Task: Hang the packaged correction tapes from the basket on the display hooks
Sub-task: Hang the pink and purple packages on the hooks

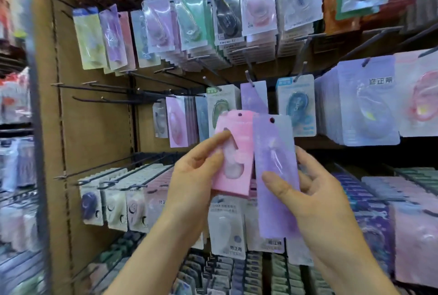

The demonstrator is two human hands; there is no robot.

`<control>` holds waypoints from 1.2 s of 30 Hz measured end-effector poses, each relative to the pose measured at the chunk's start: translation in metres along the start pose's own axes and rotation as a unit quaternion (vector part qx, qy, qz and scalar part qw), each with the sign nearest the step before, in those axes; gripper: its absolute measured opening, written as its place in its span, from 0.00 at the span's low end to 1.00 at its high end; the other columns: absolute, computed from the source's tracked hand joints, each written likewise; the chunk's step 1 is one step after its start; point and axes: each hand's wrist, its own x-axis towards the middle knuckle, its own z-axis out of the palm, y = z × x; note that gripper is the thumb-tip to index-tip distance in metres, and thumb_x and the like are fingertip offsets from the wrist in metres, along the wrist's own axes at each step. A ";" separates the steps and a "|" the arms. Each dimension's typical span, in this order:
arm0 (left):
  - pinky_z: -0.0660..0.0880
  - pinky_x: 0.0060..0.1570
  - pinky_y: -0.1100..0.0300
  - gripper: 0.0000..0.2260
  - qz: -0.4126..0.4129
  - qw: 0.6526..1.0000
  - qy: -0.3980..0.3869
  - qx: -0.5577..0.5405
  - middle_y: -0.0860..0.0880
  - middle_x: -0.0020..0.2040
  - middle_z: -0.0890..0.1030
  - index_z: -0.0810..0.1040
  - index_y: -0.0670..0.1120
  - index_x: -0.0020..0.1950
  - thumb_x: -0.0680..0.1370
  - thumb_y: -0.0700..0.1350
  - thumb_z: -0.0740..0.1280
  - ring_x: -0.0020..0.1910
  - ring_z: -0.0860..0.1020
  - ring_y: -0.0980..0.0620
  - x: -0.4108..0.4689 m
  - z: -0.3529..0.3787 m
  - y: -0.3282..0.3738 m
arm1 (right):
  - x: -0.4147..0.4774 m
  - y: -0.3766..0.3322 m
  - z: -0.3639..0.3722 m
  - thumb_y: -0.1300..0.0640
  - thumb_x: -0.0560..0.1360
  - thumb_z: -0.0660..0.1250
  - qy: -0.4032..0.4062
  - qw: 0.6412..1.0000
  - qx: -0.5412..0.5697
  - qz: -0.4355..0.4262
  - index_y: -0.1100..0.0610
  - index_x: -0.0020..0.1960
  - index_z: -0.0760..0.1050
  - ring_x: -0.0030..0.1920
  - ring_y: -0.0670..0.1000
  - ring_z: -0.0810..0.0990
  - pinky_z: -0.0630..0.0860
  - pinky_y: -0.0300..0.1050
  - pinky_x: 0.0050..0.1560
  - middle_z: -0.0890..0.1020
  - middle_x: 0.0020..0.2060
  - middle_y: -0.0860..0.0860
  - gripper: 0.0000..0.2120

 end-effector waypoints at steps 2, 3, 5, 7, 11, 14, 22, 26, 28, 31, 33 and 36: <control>0.77 0.51 0.52 0.16 0.014 0.999 0.016 0.026 0.46 0.52 0.85 0.82 0.53 0.58 0.79 0.34 0.63 0.48 0.82 0.49 -0.001 -0.017 -0.001 | 0.004 0.007 0.007 0.52 0.66 0.72 0.010 0.999 0.031 0.005 0.50 0.63 0.78 0.52 0.50 0.85 0.81 0.43 0.48 0.86 0.52 0.49 0.25; 0.76 0.50 0.49 0.19 0.017 0.999 0.018 0.047 0.43 0.53 0.84 0.82 0.56 0.57 0.80 0.34 0.63 0.48 0.81 0.47 -0.001 -0.025 -0.001 | 0.006 0.010 0.010 0.52 0.68 0.72 0.013 1.000 0.026 0.008 0.49 0.62 0.78 0.54 0.50 0.85 0.80 0.47 0.51 0.86 0.53 0.48 0.22; 0.72 0.48 0.50 0.22 0.027 0.992 0.017 0.120 0.41 0.55 0.82 0.83 0.62 0.55 0.81 0.34 0.60 0.48 0.78 0.46 0.003 -0.042 -0.001 | 0.013 0.015 0.017 0.54 0.75 0.69 0.013 1.000 -0.017 -0.001 0.44 0.64 0.76 0.59 0.49 0.82 0.77 0.51 0.57 0.84 0.57 0.44 0.18; 0.72 0.45 0.62 0.23 0.031 0.982 0.012 0.188 0.52 0.55 0.83 0.84 0.62 0.52 0.81 0.35 0.58 0.50 0.80 0.53 0.011 -0.057 0.001 | 0.023 0.014 0.021 0.53 0.78 0.67 0.029 0.995 -0.097 -0.027 0.34 0.66 0.69 0.63 0.46 0.78 0.74 0.51 0.64 0.79 0.62 0.40 0.22; 0.68 0.39 0.76 0.22 0.058 0.966 -0.027 0.250 0.59 0.52 0.81 0.87 0.59 0.47 0.79 0.35 0.60 0.49 0.78 0.66 0.037 -0.071 0.003 | 0.048 0.000 0.036 0.50 0.76 0.68 0.084 0.965 -0.206 -0.141 0.23 0.64 0.64 0.60 0.43 0.74 0.72 0.45 0.64 0.75 0.58 0.38 0.26; 0.68 0.44 0.76 0.17 0.098 0.962 -0.083 0.241 0.54 0.50 0.81 0.87 0.59 0.43 0.78 0.37 0.67 0.47 0.78 0.65 0.057 -0.064 0.004 | 0.067 -0.008 0.048 0.54 0.77 0.69 0.120 0.945 -0.247 -0.177 0.36 0.65 0.73 0.63 0.36 0.75 0.72 0.40 0.67 0.77 0.62 0.33 0.21; 0.74 0.47 0.71 0.12 0.114 0.941 -0.224 0.225 0.60 0.41 0.84 0.87 0.57 0.40 0.76 0.41 0.72 0.45 0.82 0.60 0.086 -0.047 0.005 | 0.086 -0.016 0.059 0.51 0.77 0.68 0.160 0.918 -0.334 -0.145 0.46 0.71 0.73 0.53 0.34 0.75 0.69 0.29 0.55 0.77 0.55 0.38 0.22; 0.75 0.42 0.70 0.05 0.055 0.951 -0.261 0.157 0.55 0.41 0.86 0.88 0.49 0.44 0.76 0.43 0.72 0.42 0.82 0.58 0.089 -0.047 0.001 | 0.086 -0.024 0.064 0.49 0.77 0.68 0.164 0.910 -0.357 -0.135 0.47 0.71 0.73 0.64 0.37 0.72 0.69 0.37 0.64 0.75 0.63 0.37 0.22; 0.75 0.41 0.71 0.05 0.046 0.949 -0.271 0.150 0.54 0.41 0.86 0.88 0.48 0.44 0.76 0.44 0.72 0.40 0.81 0.59 0.090 -0.045 0.001 | 0.092 -0.026 0.064 0.49 0.78 0.67 0.164 0.903 -0.378 -0.120 0.50 0.71 0.73 0.67 0.42 0.72 0.70 0.41 0.67 0.76 0.66 0.40 0.22; 0.74 0.44 0.71 0.06 0.076 0.948 -0.249 0.184 0.58 0.41 0.85 0.88 0.51 0.44 0.77 0.43 0.72 0.42 0.81 0.62 0.099 -0.045 -0.003 | 0.109 -0.025 0.059 0.51 0.78 0.66 0.164 0.894 -0.406 -0.095 0.52 0.71 0.74 0.68 0.46 0.73 0.71 0.45 0.67 0.76 0.68 0.45 0.22; 0.73 0.47 0.70 0.08 0.145 0.933 -0.179 0.275 0.58 0.43 0.82 0.86 0.57 0.43 0.76 0.44 0.72 0.45 0.79 0.64 0.109 -0.049 -0.011 | 0.122 -0.019 0.053 0.51 0.78 0.67 0.154 0.884 -0.435 -0.067 0.51 0.72 0.72 0.70 0.48 0.72 0.70 0.44 0.66 0.75 0.70 0.46 0.23; 0.74 0.49 0.68 0.11 0.165 0.938 -0.109 0.285 0.53 0.50 0.76 0.84 0.60 0.46 0.77 0.43 0.70 0.46 0.78 0.62 0.120 -0.061 -0.018 | 0.137 -0.009 0.046 0.51 0.76 0.70 0.109 0.876 -0.469 0.012 0.45 0.76 0.64 0.71 0.50 0.70 0.69 0.43 0.60 0.70 0.73 0.45 0.31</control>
